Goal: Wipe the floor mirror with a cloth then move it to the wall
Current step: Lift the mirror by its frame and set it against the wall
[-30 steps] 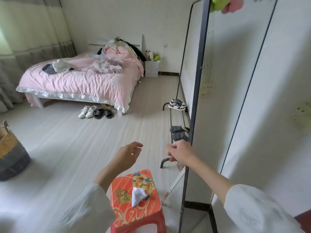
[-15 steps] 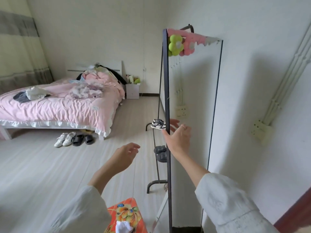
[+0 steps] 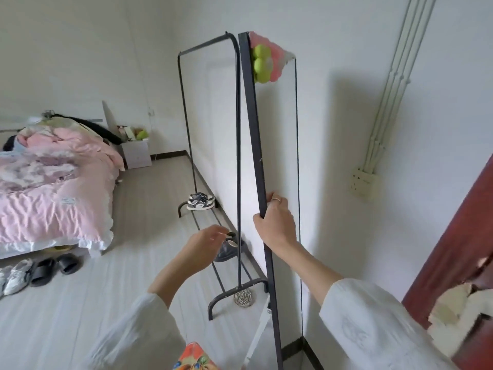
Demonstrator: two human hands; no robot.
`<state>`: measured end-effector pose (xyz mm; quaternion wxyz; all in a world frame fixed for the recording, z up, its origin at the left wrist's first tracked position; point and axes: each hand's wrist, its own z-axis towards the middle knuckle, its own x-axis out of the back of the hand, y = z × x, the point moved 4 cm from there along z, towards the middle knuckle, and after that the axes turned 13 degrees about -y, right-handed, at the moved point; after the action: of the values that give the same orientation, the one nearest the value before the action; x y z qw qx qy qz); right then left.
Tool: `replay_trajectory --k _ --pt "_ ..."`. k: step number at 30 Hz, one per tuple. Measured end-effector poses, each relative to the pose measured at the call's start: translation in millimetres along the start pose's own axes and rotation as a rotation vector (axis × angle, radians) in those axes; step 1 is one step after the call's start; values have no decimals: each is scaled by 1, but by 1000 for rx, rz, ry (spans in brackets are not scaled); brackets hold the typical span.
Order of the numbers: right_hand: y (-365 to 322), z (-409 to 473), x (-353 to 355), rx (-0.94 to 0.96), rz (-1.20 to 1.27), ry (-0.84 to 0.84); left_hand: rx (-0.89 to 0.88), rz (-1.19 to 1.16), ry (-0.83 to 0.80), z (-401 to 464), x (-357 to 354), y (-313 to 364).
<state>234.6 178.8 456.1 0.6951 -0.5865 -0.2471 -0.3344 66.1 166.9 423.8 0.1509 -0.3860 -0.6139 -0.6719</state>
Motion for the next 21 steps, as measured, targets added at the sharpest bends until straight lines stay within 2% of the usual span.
replay_trajectory --k 4,10,16,19,21 --pt "13 -2 20 -36 -40 6 -59 37 -59 11 -4 3" --pt "39 -12 57 -83 99 15 -113 41 -154 29 -15 6" --pt "75 -24 103 -177 139 -24 -175 51 -211 51 -33 23" --pt "102 -32 122 -274 187 27 -187 63 -222 63 -44 32" --pt "118 -39 136 -281 271 131 -207 56 -223 72 -52 43"
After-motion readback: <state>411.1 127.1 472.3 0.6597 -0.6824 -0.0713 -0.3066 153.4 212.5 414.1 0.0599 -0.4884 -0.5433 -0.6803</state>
